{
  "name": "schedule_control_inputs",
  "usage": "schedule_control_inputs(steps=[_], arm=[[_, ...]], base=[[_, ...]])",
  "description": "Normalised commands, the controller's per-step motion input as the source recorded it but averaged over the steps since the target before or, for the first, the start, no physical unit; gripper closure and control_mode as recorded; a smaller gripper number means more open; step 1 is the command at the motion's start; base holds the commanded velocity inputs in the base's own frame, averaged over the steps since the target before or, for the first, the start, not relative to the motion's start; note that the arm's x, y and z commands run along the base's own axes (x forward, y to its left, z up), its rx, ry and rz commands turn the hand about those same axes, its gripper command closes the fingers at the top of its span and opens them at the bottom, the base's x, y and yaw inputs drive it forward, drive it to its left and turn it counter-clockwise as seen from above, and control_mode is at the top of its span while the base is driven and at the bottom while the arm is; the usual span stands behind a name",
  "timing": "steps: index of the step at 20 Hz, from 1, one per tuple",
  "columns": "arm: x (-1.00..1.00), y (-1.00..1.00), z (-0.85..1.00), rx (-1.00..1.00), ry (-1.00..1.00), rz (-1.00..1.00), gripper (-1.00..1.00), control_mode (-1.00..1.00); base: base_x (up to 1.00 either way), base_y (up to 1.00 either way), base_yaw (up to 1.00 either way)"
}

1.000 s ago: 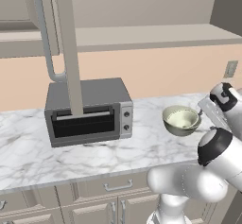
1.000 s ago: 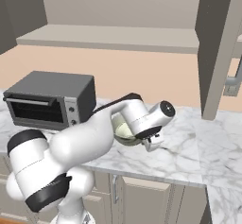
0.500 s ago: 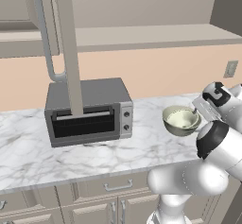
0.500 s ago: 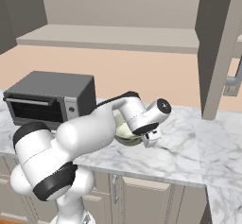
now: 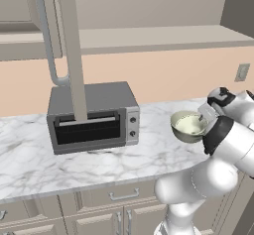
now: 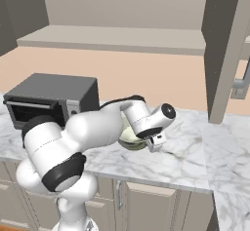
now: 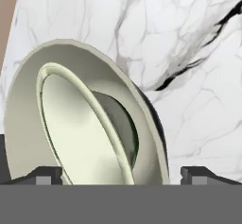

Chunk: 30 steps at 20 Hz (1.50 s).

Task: Pick up the bowls on the counter and stack them on top of one another in the open cabinet. Place the smaller bowl on top of the larger bowl.

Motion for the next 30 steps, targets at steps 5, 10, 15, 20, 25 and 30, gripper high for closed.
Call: schedule_control_inputs(steps=[5,10,15,20,25,30], arm=[[0.17,-0.06,-0.21,0.0,0.0,0.0,-1.0,-1.0],[0.16,-0.14,-0.17,0.0,0.0,0.0,-1.0,-1.0],[0.12,-0.07,-0.12,0.0,0.0,0.0,-1.0,-1.0],[0.06,0.0,-0.11,0.0,0.0,0.0,1.0,-1.0],[0.0,0.0,-0.02,0.0,0.0,0.0,1.0,-1.0],[0.0,0.0,0.0,0.0,0.0,0.0,1.0,-1.0]], base=[[0.0,0.0,0.0],[0.0,0.0,0.0],[0.0,0.0,0.0],[0.0,0.0,0.0],[0.0,0.0,0.0],[0.0,0.0,0.0]])
